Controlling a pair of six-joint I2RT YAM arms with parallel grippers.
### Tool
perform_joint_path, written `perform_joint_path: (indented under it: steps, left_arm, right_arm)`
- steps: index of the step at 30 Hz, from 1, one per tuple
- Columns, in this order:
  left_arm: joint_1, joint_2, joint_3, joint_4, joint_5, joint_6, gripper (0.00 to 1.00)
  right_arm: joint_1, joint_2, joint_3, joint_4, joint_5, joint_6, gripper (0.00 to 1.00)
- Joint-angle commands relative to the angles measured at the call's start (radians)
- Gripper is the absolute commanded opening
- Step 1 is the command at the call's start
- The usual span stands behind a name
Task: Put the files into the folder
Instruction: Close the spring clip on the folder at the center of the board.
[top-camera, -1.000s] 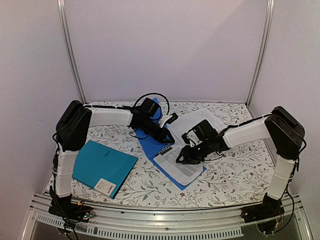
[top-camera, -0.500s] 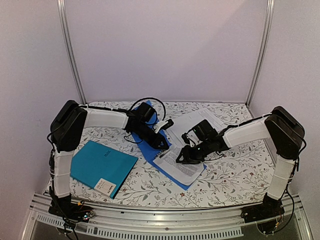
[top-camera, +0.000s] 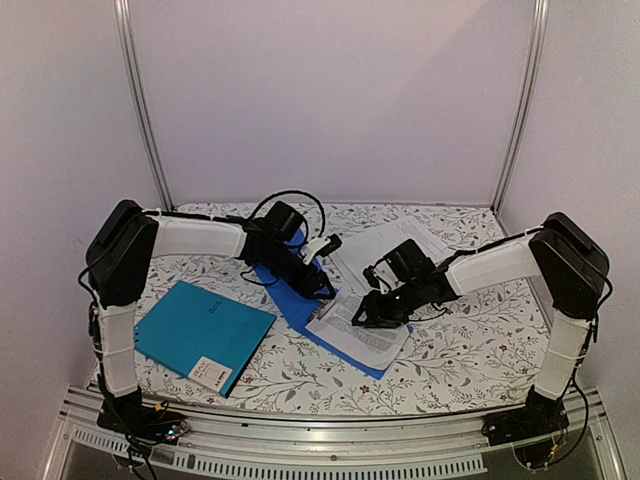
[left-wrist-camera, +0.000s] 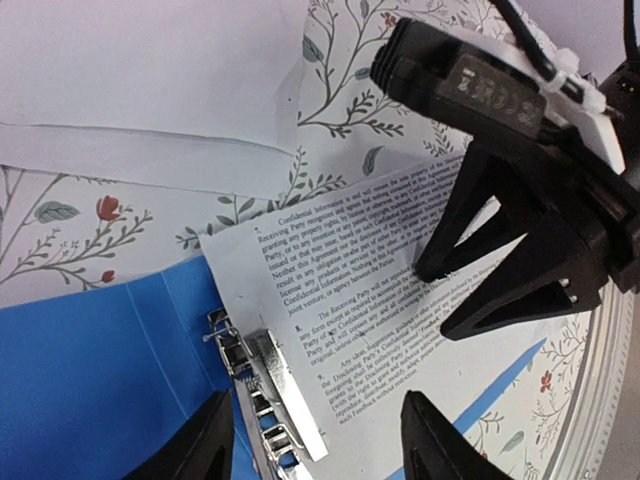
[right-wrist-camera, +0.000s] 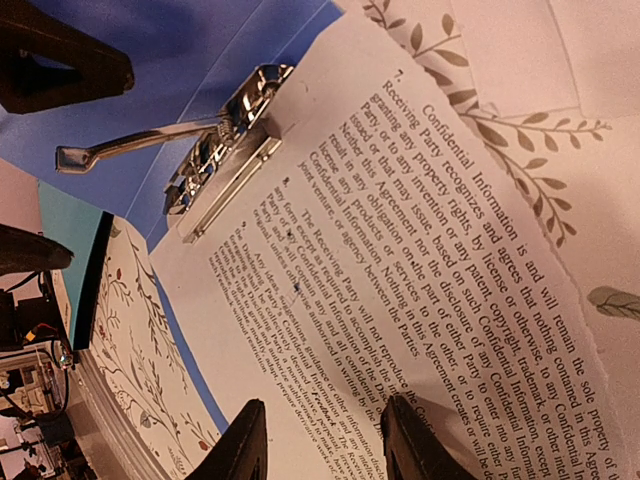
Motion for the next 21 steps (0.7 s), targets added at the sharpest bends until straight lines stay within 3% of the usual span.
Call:
perform_joint_path:
  steps: [1,6,14,21]
  left_arm:
    - [0.005,-0.046,-0.001,0.039,-0.03,-0.023,0.58]
    - [0.005,-0.076,0.0,0.03,-0.112,-0.113,0.57]
    - [-0.061,-0.168,-0.053,-0.081,-0.432,-0.32,0.49]
    - [-0.127,-0.147,-0.068,-0.111,-0.505,-0.433,0.47]
  right_arm:
    - [0.0,0.065,-0.021,-0.112,0.079,0.003,0.41]
    - [-0.001,0.066,-0.021,-0.112,0.079,0.002,0.41]
    - [0.0,0.067,-0.02,-0.11,0.08,0.001,0.41]
    - [-0.001,0.079,-0.013,-0.105,0.071,-0.001,0.41]
